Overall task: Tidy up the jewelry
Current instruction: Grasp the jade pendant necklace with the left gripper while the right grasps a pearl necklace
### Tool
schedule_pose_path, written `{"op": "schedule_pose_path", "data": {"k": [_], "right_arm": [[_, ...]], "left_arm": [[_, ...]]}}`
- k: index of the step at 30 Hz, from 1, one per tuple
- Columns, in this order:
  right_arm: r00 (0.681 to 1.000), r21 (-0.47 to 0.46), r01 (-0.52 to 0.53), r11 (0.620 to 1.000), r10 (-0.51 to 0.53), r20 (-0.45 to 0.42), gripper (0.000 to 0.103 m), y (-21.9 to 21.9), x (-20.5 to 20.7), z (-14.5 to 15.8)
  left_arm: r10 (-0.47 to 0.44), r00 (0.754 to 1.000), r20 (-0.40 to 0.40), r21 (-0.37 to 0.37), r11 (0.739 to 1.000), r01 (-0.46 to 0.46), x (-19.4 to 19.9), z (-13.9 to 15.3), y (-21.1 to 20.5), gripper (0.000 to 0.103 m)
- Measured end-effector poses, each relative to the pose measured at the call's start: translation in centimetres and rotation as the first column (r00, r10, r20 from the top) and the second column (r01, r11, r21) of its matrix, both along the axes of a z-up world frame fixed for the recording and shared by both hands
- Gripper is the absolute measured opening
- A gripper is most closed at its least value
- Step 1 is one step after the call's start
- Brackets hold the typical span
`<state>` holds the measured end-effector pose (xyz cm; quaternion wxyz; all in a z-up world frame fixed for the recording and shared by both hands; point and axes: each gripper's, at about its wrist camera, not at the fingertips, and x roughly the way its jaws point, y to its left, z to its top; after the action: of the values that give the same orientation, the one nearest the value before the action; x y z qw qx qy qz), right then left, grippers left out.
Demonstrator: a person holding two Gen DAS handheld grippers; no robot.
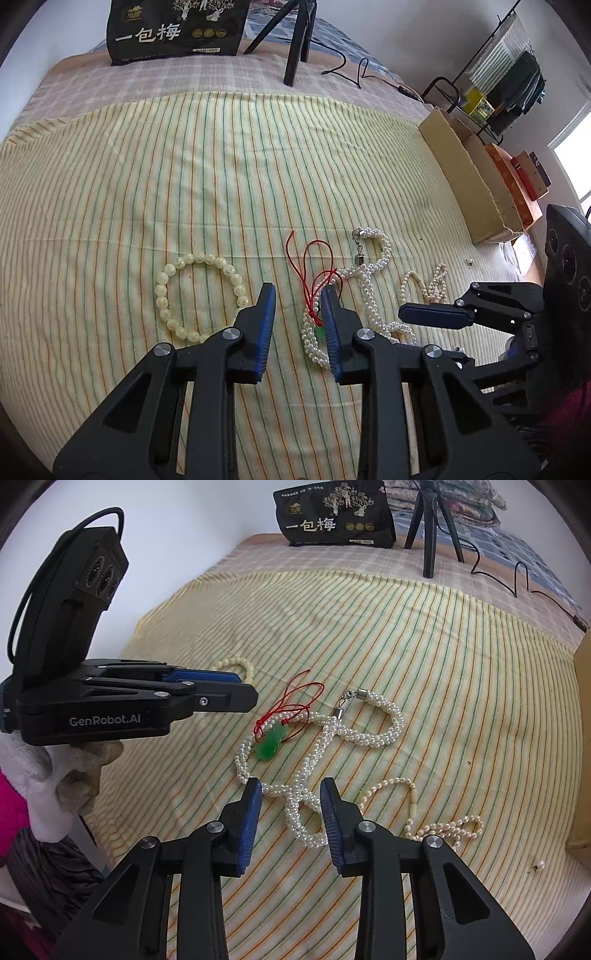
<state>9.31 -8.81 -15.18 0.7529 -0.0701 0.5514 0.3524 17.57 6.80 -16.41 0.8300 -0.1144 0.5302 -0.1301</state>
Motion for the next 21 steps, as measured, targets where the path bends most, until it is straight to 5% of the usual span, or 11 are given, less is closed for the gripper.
{"op": "schedule_pose_path", "data": {"k": [12,21], "right_arm": [[1.0,-0.002,0.011,1.0,-0.012,-0.022,0.028,0.4,0.8,-1.2],[1.0,-0.012,0.019,1.0,-0.019,-0.022,0.028,0.7,1.0,-1.7]], "left_arm": [[0.04,0.997,-0.061,-0.026,0.999,-0.042,2.5,-2.0,0.0,0.025],[0.015,0.999,-0.03,0.089,0.996,-0.012,3.2,-2.7,-1.7,0.011]]}}
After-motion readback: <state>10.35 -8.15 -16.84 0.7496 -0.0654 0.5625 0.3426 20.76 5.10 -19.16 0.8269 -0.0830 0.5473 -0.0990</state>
